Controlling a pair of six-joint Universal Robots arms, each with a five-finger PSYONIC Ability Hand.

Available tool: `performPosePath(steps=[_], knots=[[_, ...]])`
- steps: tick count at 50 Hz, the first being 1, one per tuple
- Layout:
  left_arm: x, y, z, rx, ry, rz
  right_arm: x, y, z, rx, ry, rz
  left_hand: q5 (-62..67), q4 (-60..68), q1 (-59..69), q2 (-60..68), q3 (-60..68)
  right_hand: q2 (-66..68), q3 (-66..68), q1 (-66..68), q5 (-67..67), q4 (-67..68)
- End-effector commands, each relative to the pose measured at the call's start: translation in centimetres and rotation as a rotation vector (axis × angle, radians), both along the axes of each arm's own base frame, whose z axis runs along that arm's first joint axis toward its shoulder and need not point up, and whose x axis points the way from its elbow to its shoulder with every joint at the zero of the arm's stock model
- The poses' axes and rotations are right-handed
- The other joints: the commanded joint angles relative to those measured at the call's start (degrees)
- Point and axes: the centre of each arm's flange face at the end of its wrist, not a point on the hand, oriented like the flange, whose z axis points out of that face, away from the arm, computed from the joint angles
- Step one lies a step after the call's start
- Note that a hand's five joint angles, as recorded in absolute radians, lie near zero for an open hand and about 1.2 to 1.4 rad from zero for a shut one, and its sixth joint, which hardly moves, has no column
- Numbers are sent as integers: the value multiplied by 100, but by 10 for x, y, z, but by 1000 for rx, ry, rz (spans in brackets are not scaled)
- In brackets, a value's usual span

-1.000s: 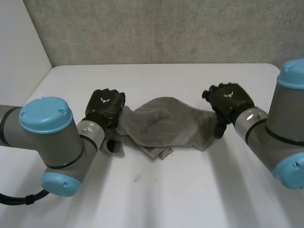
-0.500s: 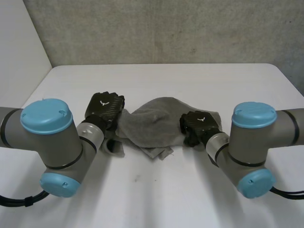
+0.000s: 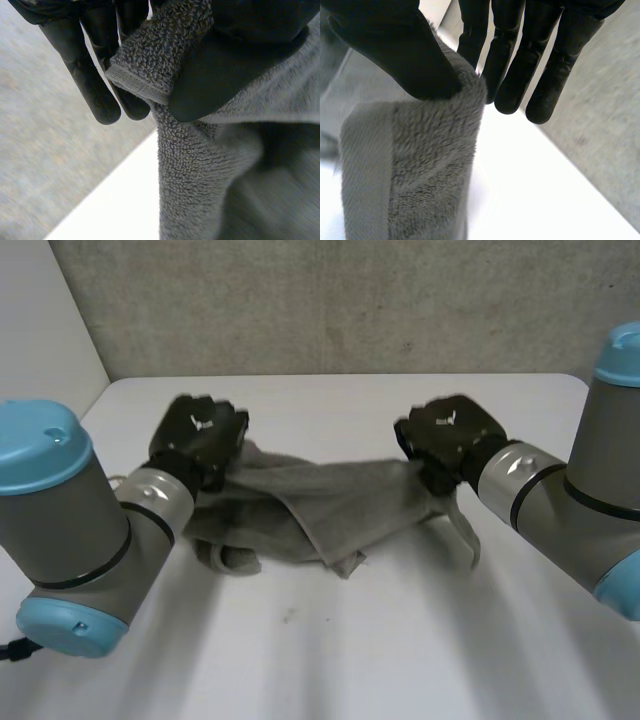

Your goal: Fold the towel.

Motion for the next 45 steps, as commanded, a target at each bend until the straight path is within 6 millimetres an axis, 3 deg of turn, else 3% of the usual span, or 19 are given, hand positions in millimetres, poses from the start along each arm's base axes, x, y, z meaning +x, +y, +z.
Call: performPosePath(steps=[1, 9, 13, 14, 15, 16, 17, 18, 19, 20, 21, 24, 27, 32, 33, 35, 38, 40, 45], knots=[[0, 3, -45, 159, -186, -22, -2, -7, -31, 49, 200, -5, 1184, 1032, 1410, 1065, 1061, 1274, 1227, 2489, 1390, 1189], [-16, -26, -51, 75, -185, -19, 14, -31, -37, -18, 161, -7, 1184, 1032, 1410, 1065, 1061, 1274, 1227, 2489, 1390, 1189], [-31, -57, -1, -133, -75, 1, 23, -53, -11, -190, 79, -44, 1184, 1032, 1410, 1065, 1061, 1274, 1227, 2489, 1390, 1189], [-31, -57, -1, -134, -75, 2, 27, -65, 9, -304, 22, -81, 1184, 1032, 1410, 1065, 1061, 1274, 1227, 2489, 1390, 1189], [-36, -66, 25, -230, -32, 13, 29, -75, 34, -432, -44, -119, 1184, 1032, 1410, 1065, 1061, 1274, 1227, 2489, 1390, 1189], [-39, -72, 54, -333, 10, 23, 29, -75, 34, -433, -45, -119, 1184, 1032, 1410, 1065, 1061, 1274, 1227, 2489, 1390, 1189], [-39, -73, 54, -334, 11, 23, 29, -80, 62, -554, -113, -154, 1184, 1032, 1410, 1065, 1061, 1274, 1227, 2489, 1390, 1189], [-39, -76, 82, -428, 47, 43, 29, -80, 62, -555, -114, -154, 1184, 1032, 1410, 1065, 1061, 1274, 1227, 2489, 1390, 1189], [-38, -74, 108, -511, 79, 64, 29, -82, 88, -657, -177, -174, 1184, 1032, 1410, 1065, 1061, 1274, 1227, 2489, 1390, 1189], [-38, -74, 108, -512, 79, 65, 28, -79, 104, -720, -214, -177, 1184, 1032, 1410, 1065, 1061, 1274, 1227, 2489, 1390, 1189], [-34, -71, 127, -567, 98, 90, 28, -79, 105, -721, -215, -177, 1184, 1032, 1410, 1065, 1061, 1274, 1227, 2489, 1390, 1189], [-30, -63, 139, -599, 95, 118, 27, -74, 114, -732, -223, -166, 1184, 1032, 1410, 1065, 1061, 1274, 1227, 2489, 1390, 1189], [-27, -55, 119, -541, 38, 124, 26, -70, 105, -673, -188, -149, 1184, 1032, 1410, 1065, 1061, 1274, 1227, 2489, 1390, 1189], [-36, -22, 48, -358, -77, 53, 22, -76, 60, -483, -71, -128, 1184, 1032, 1410, 1065, 1061, 1274, 1227, 2489, 1390, 1189], [-36, -21, 48, -358, -77, 53, 22, -76, 60, -483, -71, -128, 1184, 1032, 1410, 1065, 1061, 1274, 1227, 2489, 1390, 1189], [-51, 2, 9, -266, -119, -24, 12, -93, 31, -397, -10, -151, 1184, 1032, 1410, 1065, 1061, 1274, 1227, 2489, 1390, 1189], [-62, 14, -16, -209, -137, -70, 7, -103, 6, -323, 41, -155, 1184, 1032, 1410, 1065, 1061, 1274, 1227, 2489, 1390, 1189], [-79, 35, -56, -112, -149, -141, 7, -107, -8, -280, 62, -152, 1036, 885, 1262, 917, 913, 1274, 1227, 2489, 1390, 1189], [-88, 47, -89, -39, -171, -183, -1, -116, -39, -218, 139, -171, -377, -528, -151, -495, -500, 1274, 1227, 2489, 1390, 1189]])
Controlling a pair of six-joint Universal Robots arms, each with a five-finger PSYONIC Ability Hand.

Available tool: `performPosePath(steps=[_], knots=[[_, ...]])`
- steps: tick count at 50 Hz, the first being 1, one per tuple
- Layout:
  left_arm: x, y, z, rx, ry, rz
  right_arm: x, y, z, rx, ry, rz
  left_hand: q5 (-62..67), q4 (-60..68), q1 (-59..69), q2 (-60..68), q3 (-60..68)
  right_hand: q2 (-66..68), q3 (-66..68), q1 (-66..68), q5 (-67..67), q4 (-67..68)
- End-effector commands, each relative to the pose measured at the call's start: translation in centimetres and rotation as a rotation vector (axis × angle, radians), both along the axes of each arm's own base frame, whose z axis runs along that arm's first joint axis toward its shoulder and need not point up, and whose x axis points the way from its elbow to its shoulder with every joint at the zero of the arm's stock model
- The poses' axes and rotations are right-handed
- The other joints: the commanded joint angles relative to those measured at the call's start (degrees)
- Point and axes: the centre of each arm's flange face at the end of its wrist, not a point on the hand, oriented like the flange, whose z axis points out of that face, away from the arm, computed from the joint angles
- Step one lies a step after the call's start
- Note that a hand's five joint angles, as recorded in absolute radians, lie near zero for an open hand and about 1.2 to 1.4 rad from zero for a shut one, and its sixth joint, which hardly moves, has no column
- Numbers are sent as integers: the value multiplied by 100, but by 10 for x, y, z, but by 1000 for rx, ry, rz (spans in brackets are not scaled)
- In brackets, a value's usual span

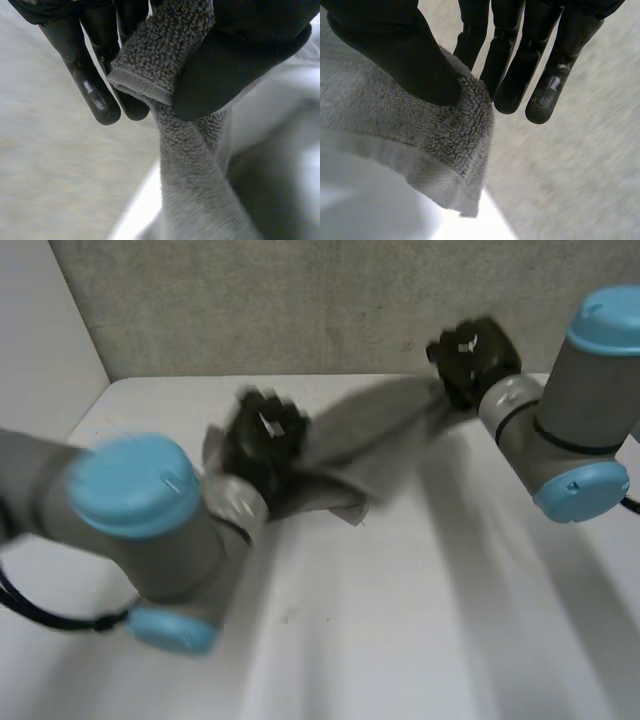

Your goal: Fold the towel.

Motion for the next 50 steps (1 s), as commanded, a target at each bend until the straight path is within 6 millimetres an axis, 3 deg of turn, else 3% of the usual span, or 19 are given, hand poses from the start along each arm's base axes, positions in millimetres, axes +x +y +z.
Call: performPosePath(steps=[1, 4, 5, 8, 9, 10, 11, 12, 13, 17, 22, 24, 27, 32, 34, 41, 50], knots=[[-29, 37, -79, 185, -64, -109, -18, -22, -63, 150, 129, -62, -678, -828, -452, -816, -821, 1274, 1203, 2489, 1389, 1188], [-29, 37, -79, 185, -62, -109, -21, -25, -65, 147, 151, -76, -1438, -1588, -1212, -1576, -1581, 1274, 1203, 2489, 1389, 1188], [-29, 36, -76, 181, -56, -106, -24, -26, -66, 141, 167, -88, -2287, -2438, -2061, -2426, -2430, 1274, 1203, 2489, 1389, 1188], [-27, 33, -62, 164, -31, -99, -28, -28, -65, 135, 179, -110, -3032, -3183, -2807, -3171, -3175, 1130, 1059, 2345, 1245, 1044], [-25, 33, -53, 149, -20, -97, -30, -28, -65, 137, 176, -116, -3635, -3786, -3410, -3774, -3778, -920, -991, 295, -805, -1006], [-24, 33, -53, 149, -20, -97, -30, -28, -65, 137, 176, -116, -3641, -3792, -3416, -3780, -3785, -940, -1011, 275, -826, -1026], [-22, 33, -45, 136, -6, -93, -30, -26, -63, 136, 175, -117, -4258, -4408, -4032, -4396, -4401, -3022, -3093, -1807, -2907, -3108], [-22, 33, -45, 136, -6, -93, -30, -26, -63, 136, 175, -117, -4264, -4414, -4038, -4402, -4407, -3043, -3114, -1828, -2928, -3129], [-19, 31, -36, 123, 4, -85, -31, -25, -61, 138, 172, -118, -4497, -4647, -4271, -4636, -4640, -4176, -4247, -2961, -4061, -4262], [-5, 27, -12, 88, 36, -59, -33, -8, -39, 127, 118, -112, -4868, -5018, -4642, -5006, -5011, -4389, -4460, -3174, -4274, -4475], [10, 18, -1, 73, 47, -19, -38, 13, -20, 123, 30, -103, -4886, -5037, -4660, -5025, -5029, -4288, -4359, -3074, -4174, -4375], [28, 6, 6, 72, 49, 27, -41, 21, -16, 136, 9, -104, -4886, -5037, -4660, -5025, -5029, -4237, -4308, -3023, -4123, -4324], [40, -9, 6, 79, 42, 49, -44, 35, -19, 182, -23, -91, -4853, -5003, -4627, -4991, -4996, -4204, -4275, -2989, -4089, -4290], [56, -37, 2, 98, 37, 27, -46, 60, -42, 308, -38, -35, -4651, -4801, -4425, -4789, -4794, -3919, -3990, -2704, -3805, -4005], [61, -50, -11, 141, 21, -25, -47, 69, -42, 326, -41, -22, -4366, -4517, -4140, -4505, -4509, -3817, -3888, -2602, -3702, -3903], [52, -63, -34, 250, 34, -174, -49, 96, -62, 469, -83, 29, -4264, -4414, -4038, -4402, -4407, -3363, -3434, -2148, -3248, -3449], [41, -93, -55, 326, 48, -226, -49, 108, -83, 538, -77, 41, -3643, -3794, -3417, -3782, -3786, -3363, -3434, -2148, -3248, -3449]])
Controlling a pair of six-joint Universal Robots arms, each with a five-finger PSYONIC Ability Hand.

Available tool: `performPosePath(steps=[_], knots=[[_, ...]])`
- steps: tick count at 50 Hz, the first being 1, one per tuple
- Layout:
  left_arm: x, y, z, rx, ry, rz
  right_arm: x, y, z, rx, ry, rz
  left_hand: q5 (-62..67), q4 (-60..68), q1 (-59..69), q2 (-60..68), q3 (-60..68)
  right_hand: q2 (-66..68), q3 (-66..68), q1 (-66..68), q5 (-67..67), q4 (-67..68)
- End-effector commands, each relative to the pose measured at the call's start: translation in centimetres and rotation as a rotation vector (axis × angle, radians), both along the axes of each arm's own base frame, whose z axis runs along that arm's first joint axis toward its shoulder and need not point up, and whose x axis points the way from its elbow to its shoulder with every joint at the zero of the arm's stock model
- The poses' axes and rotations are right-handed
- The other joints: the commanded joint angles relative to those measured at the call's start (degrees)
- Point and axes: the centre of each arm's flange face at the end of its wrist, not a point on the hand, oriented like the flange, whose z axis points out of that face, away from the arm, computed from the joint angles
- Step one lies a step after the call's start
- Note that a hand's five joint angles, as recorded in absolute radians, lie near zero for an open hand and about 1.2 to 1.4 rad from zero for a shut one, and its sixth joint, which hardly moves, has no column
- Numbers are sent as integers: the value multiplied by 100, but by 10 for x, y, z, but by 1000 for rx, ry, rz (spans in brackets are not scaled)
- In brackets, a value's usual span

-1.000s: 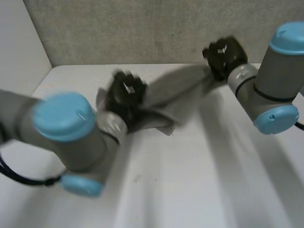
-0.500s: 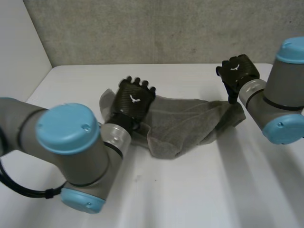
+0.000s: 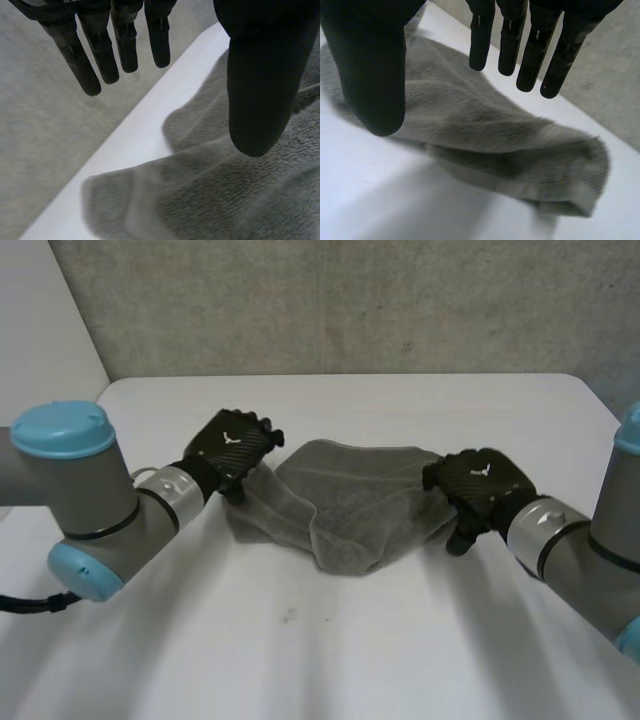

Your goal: Fold the towel.

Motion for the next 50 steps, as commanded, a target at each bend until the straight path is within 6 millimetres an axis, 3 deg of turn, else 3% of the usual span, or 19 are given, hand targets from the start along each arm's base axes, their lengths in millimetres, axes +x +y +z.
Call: performPosePath(steps=[1, 6, 8, 19, 37, 50], knots=[[-8, -21, -14, 41, 9, -30, 2, 10, -20, 59, 11, 18, 841, 839, 846, 842, 839, 538, 524, 961, 583, 515], [-6, -48, -13, 4, 21, 0, 4, 13, -26, 74, 20, 29, 1362, 1360, 1368, 1363, 1360, 522, 507, 944, 566, 498], [2, -68, -12, -20, 30, 30, 4, 13, -26, 73, 19, 28, 1680, 1678, 1686, 1681, 1678, 522, 507, 944, 566, 498], [5, -97, -27, -11, 24, 47, 5, 11, -26, 61, 18, 30, 2001, 2000, 2007, 2002, 1999, 505, 490, 927, 549, 481], [0, -110, -55, 36, 7, 30, 4, 10, -33, 79, 31, 29, 1665, 1663, 1671, 1666, 1663, 488, 473, 910, 533, 464], [0, -108, -61, 46, -9, 27, 4, 10, -34, 81, 31, 31, 1782, 1781, 1788, 1783, 1780, 488, 473, 910, 533, 464]])
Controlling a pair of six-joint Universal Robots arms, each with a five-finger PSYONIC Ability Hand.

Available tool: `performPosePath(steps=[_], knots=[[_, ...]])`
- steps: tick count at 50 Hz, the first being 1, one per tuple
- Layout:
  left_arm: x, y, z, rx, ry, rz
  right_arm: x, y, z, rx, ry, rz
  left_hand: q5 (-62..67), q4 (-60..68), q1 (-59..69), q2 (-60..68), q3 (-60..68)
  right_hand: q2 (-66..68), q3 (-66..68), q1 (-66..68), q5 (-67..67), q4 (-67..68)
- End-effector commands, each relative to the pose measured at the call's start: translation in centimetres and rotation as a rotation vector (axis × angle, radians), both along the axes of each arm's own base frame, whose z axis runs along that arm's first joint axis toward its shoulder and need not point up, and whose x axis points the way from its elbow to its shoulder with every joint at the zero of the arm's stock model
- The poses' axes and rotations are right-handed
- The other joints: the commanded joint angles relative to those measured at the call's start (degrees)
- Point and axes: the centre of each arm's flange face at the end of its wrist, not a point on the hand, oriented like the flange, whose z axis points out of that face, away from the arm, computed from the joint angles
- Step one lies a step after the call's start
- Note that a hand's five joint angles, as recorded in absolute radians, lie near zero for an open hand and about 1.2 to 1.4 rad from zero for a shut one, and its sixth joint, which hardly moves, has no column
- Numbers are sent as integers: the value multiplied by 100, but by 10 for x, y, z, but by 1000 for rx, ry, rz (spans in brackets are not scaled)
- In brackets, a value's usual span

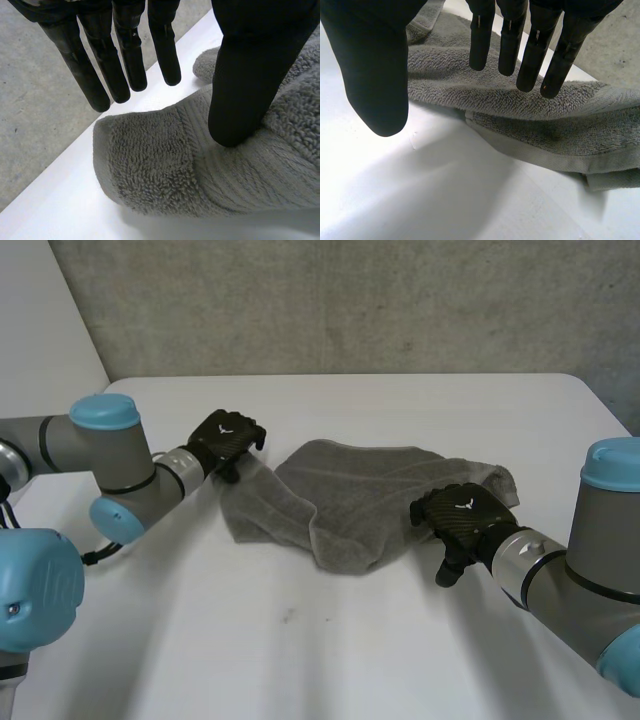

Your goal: Fold the towel.

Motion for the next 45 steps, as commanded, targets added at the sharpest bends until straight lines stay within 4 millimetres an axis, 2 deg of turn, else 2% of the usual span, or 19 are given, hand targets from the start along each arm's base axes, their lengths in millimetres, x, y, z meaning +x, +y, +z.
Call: performPosePath(steps=[1, 12, 14, 15, 17, 18, 19, 20, 28, 30, 31, 33, 36, 37, 38, 41, 45], knots=[[0, 1, -3, 4, -13, -1, 0, 0, -1, 3, 0, 1, 579, 572, 566, 575, 572, 488, 473, 910, 518, 464], [2, 8, -13, 28, -82, -18, 1, 1, -2, 10, -2, 13, 1101, 1093, 1088, 1096, 1093, 488, 473, 910, 518, 464], [3, 9, -13, 13, -111, -26, 1, 1, -2, 10, -2, 14, 2454, 2447, 2442, 2450, 2447, 488, 473, 910, 518, 464], [3, 9, -13, 13, -112, -26, 1, 1, -2, 10, -2, 14, 2463, 2455, 2450, 2459, 2455, 488, 473, 910, 518, 464], [3, 12, -13, 5, -143, -31, 1, 1, -2, 10, -2, 14, 3567, 3560, 3555, 3563, 3560, 488, 473, 910, 518, 464], [3, 12, -13, 5, -143, -31, 1, 1, -2, 10, -2, 14, 3573, 3566, 3561, 3569, 3566, 488, 473, 910, 518, 464], [4, 15, -12, -2, -160, -34, 1, 1, -2, 10, -2, 13, 4373, 4365, 4360, 4368, 4365, 488, 473, 910, 518, 464], [4, 15, -12, -2, -160, -34, 1, 1, -2, 10, -2, 13, 4381, 4373, 4368, 4376, 4373, 488, 473, 910, 518, 464], [12, 23, 19, -86, -245, 26, 0, 0, -1, 8, -5, 10, 4463, 4455, 4450, 4458, 4455, 488, 473, 910, 518, 464], [18, 27, 34, -102, -252, 79, 0, 0, -1, 7, -6, 10, 4463, 4455, 4450, 4458, 4455, 488, 473, 910, 518, 464], [18, 27, 34, -102, -252, 80, 0, 0, -1, 7, -6, 10, 4463, 4455, 4450, 4458, 4455, 488, 473, 910, 518, 464], [20, 35, 47, -118, -241, 92, 0, 0, 0, 4, -5, 11, 4463, 4455, 4450, 4458, 4455, 488, 473, 910, 518, 464], [19, 39, 51, -125, -225, 92, 0, 0, 0, 3, -6, 12, 4463, 4455, 4450, 4458, 4455, 488, 473, 910, 518, 464], [19, 44, 51, -110, -205, 96, 0, 0, 0, 3, -6, 12, 1750, 1743, 1738, 1746, 1743, 488, 473, 910, 518, 464], [19, 48, 49, -86, -184, 97, 0, 1, 0, 5, -7, 12, 874, 866, 861, 870, 866, 488, 473, 910, 518, 464], [15, 56, 44, -36, -149, 73, 0, 1, -1, 6, -5, 14, 314, 306, 301, 309, 306, 438, 423, 860, 468, 414], [3, 64, 38, -23, -138, 1, 1, 2, -1, 9, -4, 16, 276, 268, 263, 272, 268, 437, 423, 860, 468, 414]])
